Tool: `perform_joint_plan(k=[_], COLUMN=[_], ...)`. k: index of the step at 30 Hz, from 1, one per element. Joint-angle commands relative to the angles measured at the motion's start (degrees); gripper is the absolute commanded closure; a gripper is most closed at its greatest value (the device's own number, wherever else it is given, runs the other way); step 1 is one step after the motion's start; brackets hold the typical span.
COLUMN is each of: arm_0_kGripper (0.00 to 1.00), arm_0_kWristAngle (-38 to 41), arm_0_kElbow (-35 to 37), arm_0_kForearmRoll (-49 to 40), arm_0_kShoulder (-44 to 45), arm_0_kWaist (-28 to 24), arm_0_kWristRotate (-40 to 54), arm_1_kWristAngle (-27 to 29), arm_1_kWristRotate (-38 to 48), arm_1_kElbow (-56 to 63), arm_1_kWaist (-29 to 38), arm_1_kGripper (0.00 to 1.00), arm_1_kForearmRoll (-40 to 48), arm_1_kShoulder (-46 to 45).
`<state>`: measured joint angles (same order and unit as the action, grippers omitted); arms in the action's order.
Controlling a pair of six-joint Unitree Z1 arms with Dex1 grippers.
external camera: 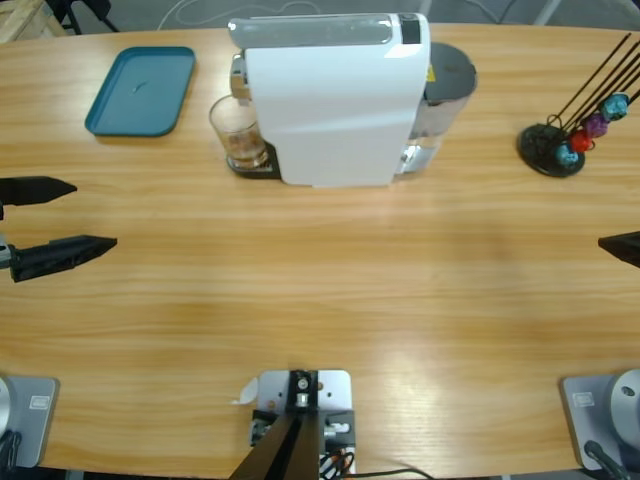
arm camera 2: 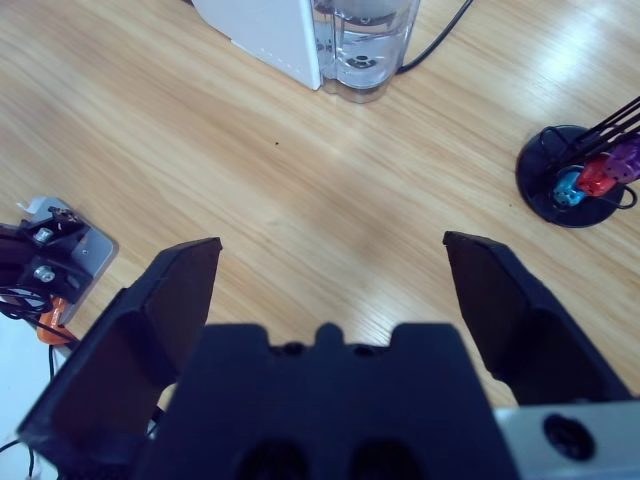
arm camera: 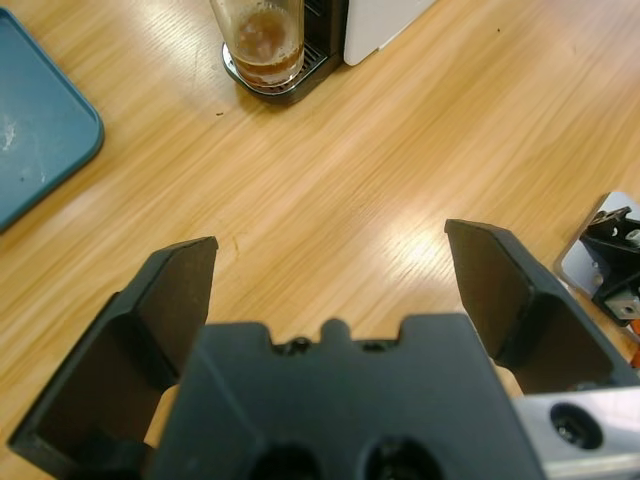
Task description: Pour coffee
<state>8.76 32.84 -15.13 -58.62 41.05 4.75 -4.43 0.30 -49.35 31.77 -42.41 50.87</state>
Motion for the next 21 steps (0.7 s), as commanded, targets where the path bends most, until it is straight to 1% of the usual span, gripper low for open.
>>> perform_joint_plan(k=[1, 6, 12, 15, 18, 21], arm_0_kGripper=[0.000, 0.000, 0.000, 0.000, 0.000, 0.000], arm_0_kWristAngle=[-2.8, -3.2, -5.5, -7.6, -10.0, -10.5], arm_0_kElbow=[-3.1, -4.0, -6.5, -5.9, -5.0, -4.8], arm_0_kForearmRoll=[2.0, 3.7, 9.1, 10.5, 10.6, 10.6], arm_0_kShoulder=[4.8, 5.9, 6.3, 7.6, 7.0, 6.4], arm_0_kWaist=[0.1, 0.1, 0.1, 0.1, 0.0, -0.3], arm_0_kWristRotate=[2.1, 2.7, 3.0, 2.6, 2.1, 1.6], arm_1_kWristAngle=[1.2, 1.2, 1.2, 1.2, 1.2, 1.2], arm_1_kWristRotate=[0.5, 0.5, 0.5, 0.5, 0.5, 0.5], arm_1_kElbow=[1.1, 1.1, 1.1, 1.1, 1.0, 1.0], arm_1_kWaist=[-1.0, -1.0, -1.0, -1.0, -1.0, -1.0], arm_1_kGripper=[0.000, 0.000, 0.000, 0.000, 0.000, 0.000], arm_1_kForearmRoll=[0.4, 0.4, 0.4, 0.3, 0.3, 0.3], arm_1_kShoulder=[1.2, 1.1, 1.2, 1.4, 1.6, 1.6])
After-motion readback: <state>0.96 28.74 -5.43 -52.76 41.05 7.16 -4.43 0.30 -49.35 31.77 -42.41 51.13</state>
